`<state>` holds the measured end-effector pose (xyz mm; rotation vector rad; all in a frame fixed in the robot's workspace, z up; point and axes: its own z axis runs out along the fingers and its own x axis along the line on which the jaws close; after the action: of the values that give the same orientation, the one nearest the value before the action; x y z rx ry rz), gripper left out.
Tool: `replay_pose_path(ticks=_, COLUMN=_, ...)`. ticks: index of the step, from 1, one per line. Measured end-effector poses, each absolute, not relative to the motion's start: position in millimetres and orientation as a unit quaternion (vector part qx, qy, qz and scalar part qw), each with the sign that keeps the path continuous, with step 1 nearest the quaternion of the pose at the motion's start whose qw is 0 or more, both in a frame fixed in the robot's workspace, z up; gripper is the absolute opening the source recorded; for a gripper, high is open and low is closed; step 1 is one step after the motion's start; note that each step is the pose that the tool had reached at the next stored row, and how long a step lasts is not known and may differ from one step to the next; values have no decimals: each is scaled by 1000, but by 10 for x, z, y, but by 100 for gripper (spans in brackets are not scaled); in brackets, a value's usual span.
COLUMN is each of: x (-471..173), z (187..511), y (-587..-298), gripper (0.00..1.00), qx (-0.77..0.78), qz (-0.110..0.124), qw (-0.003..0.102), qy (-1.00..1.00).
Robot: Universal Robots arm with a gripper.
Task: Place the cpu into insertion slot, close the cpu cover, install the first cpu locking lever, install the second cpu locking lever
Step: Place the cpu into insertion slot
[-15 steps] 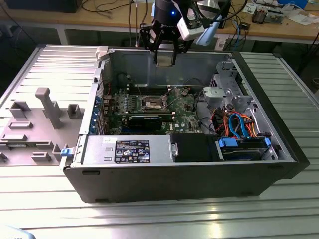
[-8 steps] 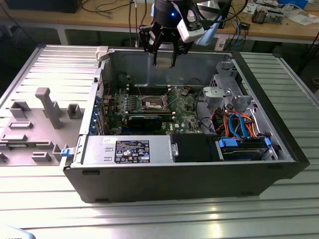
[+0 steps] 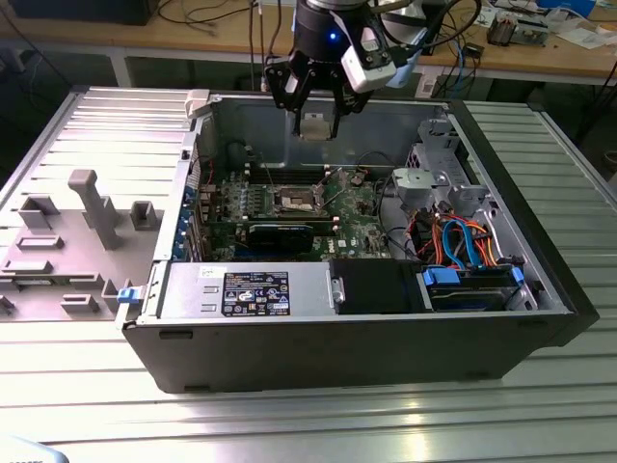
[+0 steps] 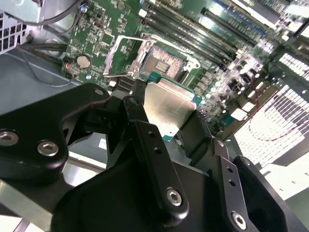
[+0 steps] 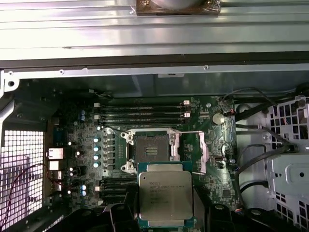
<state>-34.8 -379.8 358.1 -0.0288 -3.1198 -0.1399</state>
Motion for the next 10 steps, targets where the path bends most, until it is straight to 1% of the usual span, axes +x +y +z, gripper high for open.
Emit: replay_pose_path(ticks=10, x=-348, z=3572, y=-3807, gripper=54, qx=-9, qz=-45, qw=9, qy=-999)
